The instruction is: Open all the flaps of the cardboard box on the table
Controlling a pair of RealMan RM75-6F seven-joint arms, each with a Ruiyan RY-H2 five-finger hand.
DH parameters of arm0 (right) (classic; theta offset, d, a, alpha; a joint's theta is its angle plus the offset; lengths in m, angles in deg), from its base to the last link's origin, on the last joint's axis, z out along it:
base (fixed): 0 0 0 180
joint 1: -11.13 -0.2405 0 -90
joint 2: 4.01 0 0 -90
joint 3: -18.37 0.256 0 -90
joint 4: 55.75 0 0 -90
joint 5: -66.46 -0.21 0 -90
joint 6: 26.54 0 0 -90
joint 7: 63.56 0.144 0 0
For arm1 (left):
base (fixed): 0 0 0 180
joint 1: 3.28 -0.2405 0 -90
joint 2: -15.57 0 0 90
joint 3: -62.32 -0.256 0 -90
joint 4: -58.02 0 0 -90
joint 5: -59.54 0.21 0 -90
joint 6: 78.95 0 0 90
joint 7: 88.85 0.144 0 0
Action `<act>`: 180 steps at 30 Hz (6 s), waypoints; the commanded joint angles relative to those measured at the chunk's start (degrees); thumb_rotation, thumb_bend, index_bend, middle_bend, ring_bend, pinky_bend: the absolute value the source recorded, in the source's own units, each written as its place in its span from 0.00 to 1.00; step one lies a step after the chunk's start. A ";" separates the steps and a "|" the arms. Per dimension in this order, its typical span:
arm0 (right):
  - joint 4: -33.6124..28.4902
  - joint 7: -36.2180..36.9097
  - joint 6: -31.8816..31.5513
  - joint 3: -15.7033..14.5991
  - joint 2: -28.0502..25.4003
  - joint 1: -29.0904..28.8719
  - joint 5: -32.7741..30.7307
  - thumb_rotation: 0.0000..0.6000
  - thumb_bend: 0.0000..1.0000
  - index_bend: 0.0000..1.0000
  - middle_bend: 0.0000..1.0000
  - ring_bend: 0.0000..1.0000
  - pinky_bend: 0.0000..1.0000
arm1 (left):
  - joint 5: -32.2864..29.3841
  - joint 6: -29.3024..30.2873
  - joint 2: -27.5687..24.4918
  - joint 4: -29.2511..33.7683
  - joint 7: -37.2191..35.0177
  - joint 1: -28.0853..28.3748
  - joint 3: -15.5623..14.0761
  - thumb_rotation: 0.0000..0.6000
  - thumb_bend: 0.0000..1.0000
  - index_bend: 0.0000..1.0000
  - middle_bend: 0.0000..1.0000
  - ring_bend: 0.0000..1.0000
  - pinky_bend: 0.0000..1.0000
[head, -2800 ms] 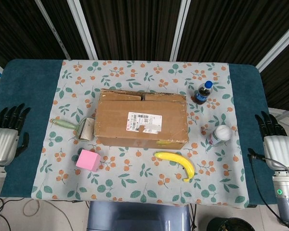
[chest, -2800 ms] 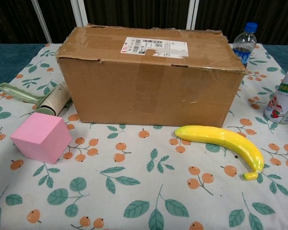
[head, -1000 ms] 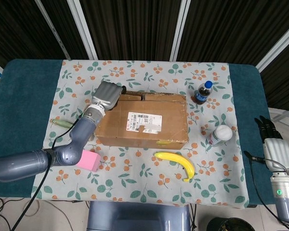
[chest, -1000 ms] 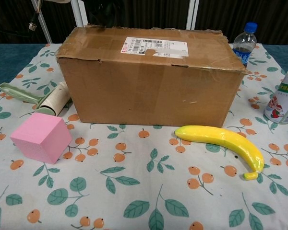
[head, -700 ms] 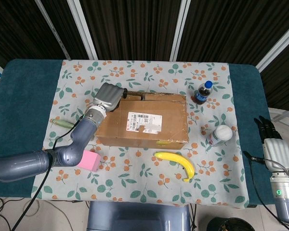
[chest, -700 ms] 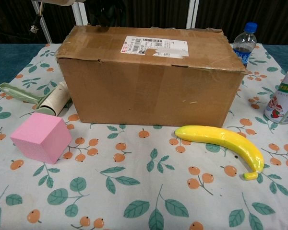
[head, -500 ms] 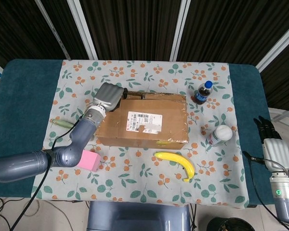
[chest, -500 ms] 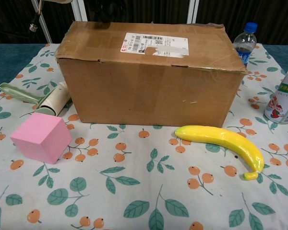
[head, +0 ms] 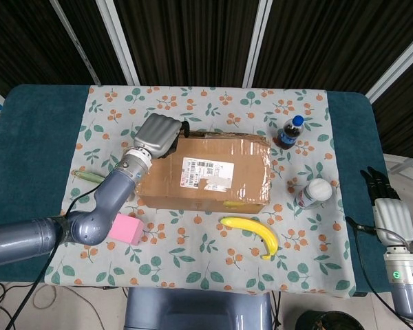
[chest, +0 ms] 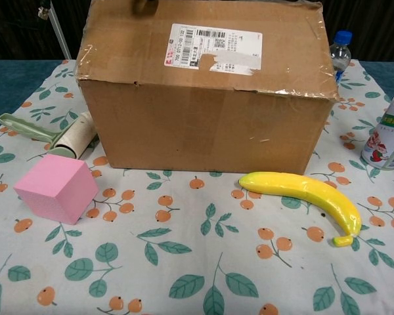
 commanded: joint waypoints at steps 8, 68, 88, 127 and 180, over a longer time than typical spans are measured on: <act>-0.23 0.12 0.22 -0.04 0.03 0.13 0.24 1.00 0.21 0.00 0.00 0.00 0.23 | -0.51 1.73 -6.50 12.37 -4.91 -0.29 3.94 1.00 1.00 0.41 0.61 0.46 0.50; -1.70 -3.14 0.98 1.19 -0.84 -0.04 -0.41 1.00 0.21 0.00 0.00 0.00 0.23 | 45.54 32.08 -17.68 27.85 -7.31 -33.73 -17.07 1.00 0.29 0.00 0.03 0.01 0.04; -12.20 -16.40 15.41 9.97 -9.35 -17.18 1.68 1.00 0.28 0.00 0.00 0.00 0.23 | 51.23 54.09 -1.07 -3.33 -23.96 -60.66 -19.73 1.00 0.24 0.00 0.00 0.00 0.02; 2.26 -23.90 45.52 9.95 8.01 -52.19 -8.79 1.00 1.00 0.40 0.22 0.13 0.26 | 52.48 45.61 -1.94 -4.55 -31.69 -64.29 -13.21 1.00 0.24 0.00 0.00 0.00 0.02; -6.15 -33.94 43.87 2.92 -3.71 -55.77 -0.54 1.00 1.00 0.59 0.39 0.19 0.26 | 53.51 41.92 -2.55 -2.68 -32.96 -66.25 -10.33 1.00 0.24 0.00 0.00 0.00 0.01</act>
